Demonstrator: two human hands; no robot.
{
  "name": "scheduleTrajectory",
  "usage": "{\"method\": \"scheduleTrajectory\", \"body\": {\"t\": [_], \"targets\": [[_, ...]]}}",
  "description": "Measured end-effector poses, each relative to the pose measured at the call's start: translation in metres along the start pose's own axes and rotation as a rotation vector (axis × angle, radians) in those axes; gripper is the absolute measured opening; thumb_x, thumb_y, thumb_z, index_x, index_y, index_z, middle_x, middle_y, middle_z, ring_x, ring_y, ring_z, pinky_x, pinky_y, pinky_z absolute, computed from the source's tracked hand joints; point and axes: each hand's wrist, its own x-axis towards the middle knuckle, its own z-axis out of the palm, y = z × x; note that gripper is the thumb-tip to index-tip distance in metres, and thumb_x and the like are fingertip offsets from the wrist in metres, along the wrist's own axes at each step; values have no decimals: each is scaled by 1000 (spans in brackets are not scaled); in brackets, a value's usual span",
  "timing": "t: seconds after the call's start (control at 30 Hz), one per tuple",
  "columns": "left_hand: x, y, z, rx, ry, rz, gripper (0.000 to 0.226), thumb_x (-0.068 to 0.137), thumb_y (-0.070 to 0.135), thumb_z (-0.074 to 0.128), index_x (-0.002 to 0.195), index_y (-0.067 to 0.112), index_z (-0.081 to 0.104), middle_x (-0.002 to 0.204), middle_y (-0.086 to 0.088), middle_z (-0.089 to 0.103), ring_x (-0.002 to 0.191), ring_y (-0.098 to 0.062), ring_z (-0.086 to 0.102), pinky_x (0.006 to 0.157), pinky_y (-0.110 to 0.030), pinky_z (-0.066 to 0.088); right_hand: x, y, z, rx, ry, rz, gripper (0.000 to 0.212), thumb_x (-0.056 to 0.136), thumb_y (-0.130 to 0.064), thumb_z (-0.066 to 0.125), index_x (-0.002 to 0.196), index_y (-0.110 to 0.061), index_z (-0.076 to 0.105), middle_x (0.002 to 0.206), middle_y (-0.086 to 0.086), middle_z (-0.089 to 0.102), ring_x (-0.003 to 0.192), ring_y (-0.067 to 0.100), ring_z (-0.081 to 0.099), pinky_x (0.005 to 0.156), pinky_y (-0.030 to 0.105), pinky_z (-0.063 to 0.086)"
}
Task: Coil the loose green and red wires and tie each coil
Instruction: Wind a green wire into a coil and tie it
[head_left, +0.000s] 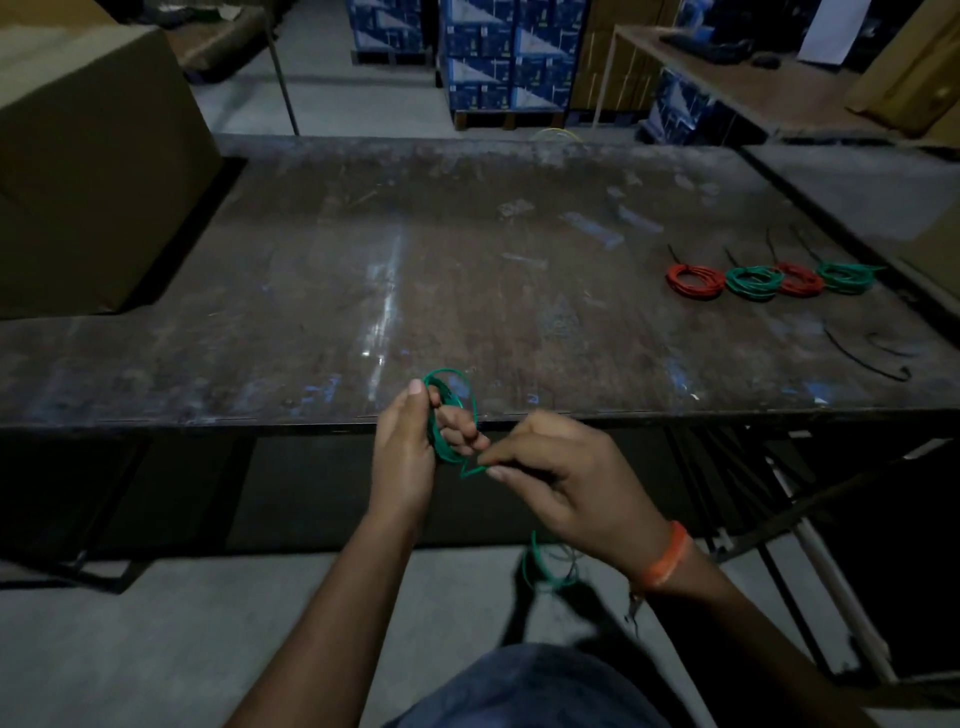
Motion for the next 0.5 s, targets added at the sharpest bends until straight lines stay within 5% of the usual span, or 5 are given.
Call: {"method": "scheduleTrajectory", "body": {"t": [0.17,0.3,0.5], "targets": [[-7,-5,1,175,-126,37,51,104,35,40,84,-10,50,56,-13,51,44,-19,44,40,-23,38,30,-4,-5,-17,15,-54,13,91,-9,74,104,-9,77,88,4,65,79,12,63,73,21,48],[-11,0,4,88,-257,-65,30,96,35,41,83,9,48,50,3,32,41,-6,24,40,-17,19,48,6,-18,-34,55,-13,10,90,-8,75,99,-10,76,87,-1,68,82,8,62,74,18,46],[-22,6,11,22,-352,-221,36,99,42,43,84,10,51,50,5,26,38,-4,19,40,-13,21,47,27,-7,118,138,140,5,92,-12,73,96,-11,76,87,0,68,86,10,65,77,23,48]]}}
